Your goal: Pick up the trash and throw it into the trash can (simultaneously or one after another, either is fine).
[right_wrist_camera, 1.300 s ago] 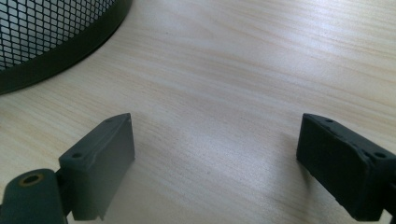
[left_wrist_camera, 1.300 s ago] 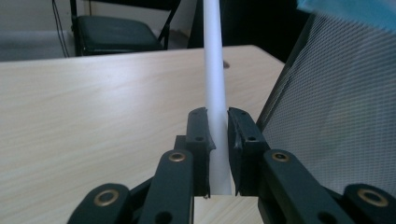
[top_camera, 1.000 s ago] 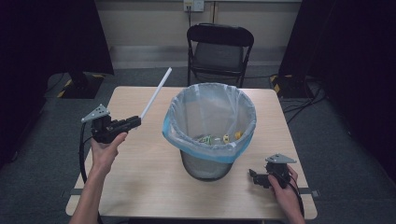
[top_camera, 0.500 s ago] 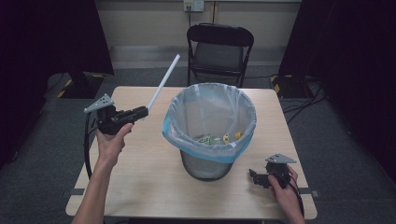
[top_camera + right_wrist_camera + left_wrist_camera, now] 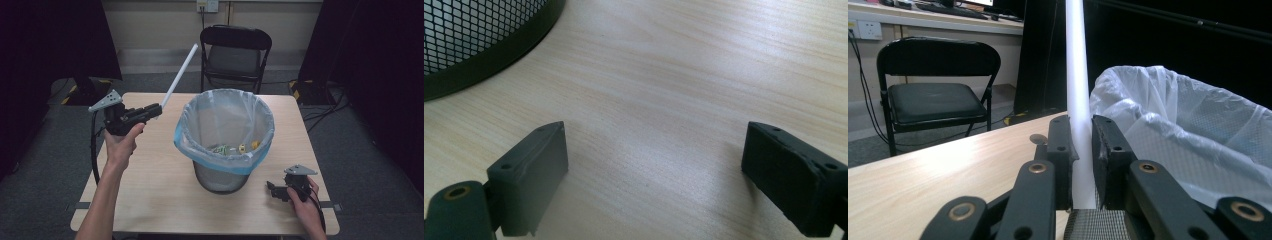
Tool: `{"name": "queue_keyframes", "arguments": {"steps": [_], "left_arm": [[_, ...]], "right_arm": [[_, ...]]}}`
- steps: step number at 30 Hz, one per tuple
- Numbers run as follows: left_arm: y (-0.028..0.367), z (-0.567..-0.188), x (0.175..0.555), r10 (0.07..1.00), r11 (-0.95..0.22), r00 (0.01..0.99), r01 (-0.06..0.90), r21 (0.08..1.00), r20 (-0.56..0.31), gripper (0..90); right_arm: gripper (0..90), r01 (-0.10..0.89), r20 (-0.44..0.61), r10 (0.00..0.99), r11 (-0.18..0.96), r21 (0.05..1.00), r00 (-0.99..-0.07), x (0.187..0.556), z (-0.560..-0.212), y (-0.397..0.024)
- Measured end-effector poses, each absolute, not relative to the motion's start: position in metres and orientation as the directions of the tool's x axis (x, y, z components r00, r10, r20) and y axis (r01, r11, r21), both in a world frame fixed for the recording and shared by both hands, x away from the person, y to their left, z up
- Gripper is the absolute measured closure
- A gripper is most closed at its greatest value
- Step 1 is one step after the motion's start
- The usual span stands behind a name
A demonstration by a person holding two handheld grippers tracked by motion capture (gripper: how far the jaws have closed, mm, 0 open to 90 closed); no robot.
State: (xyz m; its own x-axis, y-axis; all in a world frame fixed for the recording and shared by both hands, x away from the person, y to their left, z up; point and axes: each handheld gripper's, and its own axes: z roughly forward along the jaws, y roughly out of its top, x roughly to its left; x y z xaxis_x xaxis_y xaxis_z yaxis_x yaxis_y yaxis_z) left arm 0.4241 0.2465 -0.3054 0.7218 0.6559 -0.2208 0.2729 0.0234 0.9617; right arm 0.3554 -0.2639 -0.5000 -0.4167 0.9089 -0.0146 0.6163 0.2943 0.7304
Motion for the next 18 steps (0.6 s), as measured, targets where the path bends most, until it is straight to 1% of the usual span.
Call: {"name": "queue_keyframes", "arguments": {"steps": [7, 10, 18], "left_arm": [[0.234, -0.29, 0.43, 0.642, 0.021, 0.739, 0.251, 0.968, -0.205, 79.6], [0.223, -0.28, 0.429, 0.628, -0.015, 0.76, 0.228, 0.974, -0.168, 79.6], [0.208, -0.267, 0.43, 0.596, -0.013, 0.789, 0.199, 0.98, -0.152, 79.6]], "right_arm": [[10.3, 0.615, -0.015, 0.909, 0.294, 0.731, -0.417, 0.355, -0.5, -0.264], [10.3, 0.616, -0.015, 0.909, 0.294, 0.731, -0.417, 0.355, -0.5, -0.264], [10.3, 0.616, -0.015, 0.909, 0.295, 0.731, -0.417, 0.355, -0.5, -0.264]]}}
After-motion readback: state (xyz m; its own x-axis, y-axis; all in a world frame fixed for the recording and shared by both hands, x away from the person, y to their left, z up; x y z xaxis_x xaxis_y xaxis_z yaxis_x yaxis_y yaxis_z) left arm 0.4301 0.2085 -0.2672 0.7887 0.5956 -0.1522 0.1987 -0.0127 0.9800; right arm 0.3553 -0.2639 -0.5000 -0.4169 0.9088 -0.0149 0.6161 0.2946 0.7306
